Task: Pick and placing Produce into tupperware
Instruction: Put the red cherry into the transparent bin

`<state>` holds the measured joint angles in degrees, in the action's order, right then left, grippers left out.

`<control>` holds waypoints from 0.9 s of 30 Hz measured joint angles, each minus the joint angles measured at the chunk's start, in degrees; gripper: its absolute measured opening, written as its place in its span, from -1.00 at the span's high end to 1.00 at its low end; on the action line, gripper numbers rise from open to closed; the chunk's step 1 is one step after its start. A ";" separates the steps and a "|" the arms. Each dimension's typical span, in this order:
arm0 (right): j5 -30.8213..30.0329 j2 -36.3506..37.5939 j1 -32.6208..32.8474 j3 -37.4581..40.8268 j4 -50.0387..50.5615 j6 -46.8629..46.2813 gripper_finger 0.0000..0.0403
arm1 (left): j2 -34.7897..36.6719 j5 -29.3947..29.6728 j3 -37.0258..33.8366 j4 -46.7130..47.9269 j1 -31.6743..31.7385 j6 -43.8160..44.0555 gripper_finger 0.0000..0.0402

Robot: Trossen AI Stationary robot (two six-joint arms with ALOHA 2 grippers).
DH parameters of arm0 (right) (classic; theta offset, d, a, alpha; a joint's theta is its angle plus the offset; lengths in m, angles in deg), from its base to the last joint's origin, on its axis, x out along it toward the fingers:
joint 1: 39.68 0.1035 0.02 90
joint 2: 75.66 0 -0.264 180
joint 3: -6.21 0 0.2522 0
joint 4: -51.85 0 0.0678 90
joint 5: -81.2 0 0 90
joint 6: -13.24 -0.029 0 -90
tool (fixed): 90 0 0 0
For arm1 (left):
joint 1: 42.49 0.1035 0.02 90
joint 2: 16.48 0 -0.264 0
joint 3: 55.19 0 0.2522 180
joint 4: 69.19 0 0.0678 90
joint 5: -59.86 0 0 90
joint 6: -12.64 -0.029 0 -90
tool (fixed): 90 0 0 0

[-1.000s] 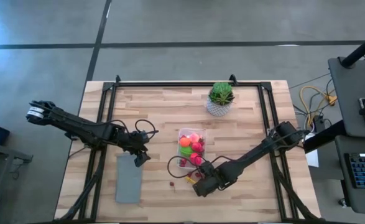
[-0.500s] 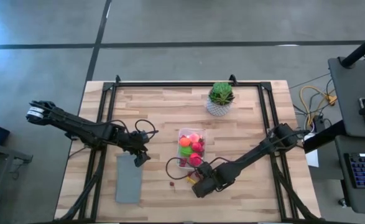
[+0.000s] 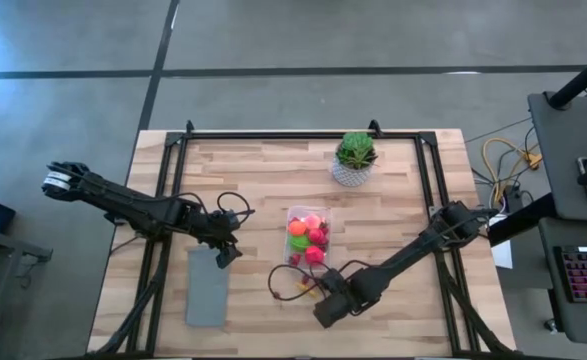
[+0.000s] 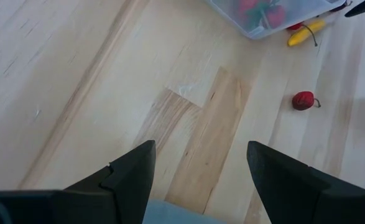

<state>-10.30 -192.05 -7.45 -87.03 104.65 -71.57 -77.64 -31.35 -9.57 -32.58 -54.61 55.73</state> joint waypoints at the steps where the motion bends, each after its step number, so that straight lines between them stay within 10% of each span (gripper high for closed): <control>1: -0.09 -0.01 -0.18 0.00 -0.02 0.30 0.12 | 0.00 0.00 0.00 0.00 0.00 0.02 -0.19; 27: -3.11 -1.58 -0.49 -0.40 -0.18 3.01 0.23 | 0.00 0.00 0.00 -0.01 0.00 0.04 -0.19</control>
<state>-13.41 -193.63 -7.93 -87.43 104.47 -68.56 -77.64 -31.35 -9.57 -32.60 -54.61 55.77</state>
